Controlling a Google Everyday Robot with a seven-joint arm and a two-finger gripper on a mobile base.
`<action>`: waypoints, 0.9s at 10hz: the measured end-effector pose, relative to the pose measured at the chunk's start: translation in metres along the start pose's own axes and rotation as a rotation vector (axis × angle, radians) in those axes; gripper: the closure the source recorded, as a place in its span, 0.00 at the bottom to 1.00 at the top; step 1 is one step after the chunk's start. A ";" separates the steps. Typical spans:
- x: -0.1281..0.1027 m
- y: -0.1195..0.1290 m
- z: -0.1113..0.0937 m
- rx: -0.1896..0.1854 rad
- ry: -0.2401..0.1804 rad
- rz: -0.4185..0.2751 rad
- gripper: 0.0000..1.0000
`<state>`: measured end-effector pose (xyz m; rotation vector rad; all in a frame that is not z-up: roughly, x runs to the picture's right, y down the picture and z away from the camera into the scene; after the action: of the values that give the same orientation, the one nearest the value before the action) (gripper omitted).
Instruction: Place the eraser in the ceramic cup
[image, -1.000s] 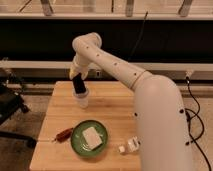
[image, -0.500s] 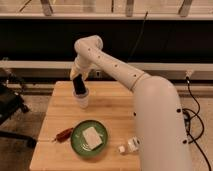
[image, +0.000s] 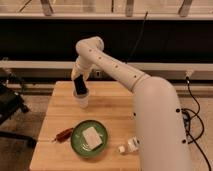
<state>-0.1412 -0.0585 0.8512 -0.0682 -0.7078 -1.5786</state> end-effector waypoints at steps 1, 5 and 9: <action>-0.001 0.003 0.000 0.000 -0.001 0.001 0.20; -0.006 0.017 0.001 0.011 -0.017 0.005 0.20; -0.010 0.018 -0.005 0.040 -0.023 0.003 0.20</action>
<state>-0.1215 -0.0511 0.8499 -0.0575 -0.7567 -1.5626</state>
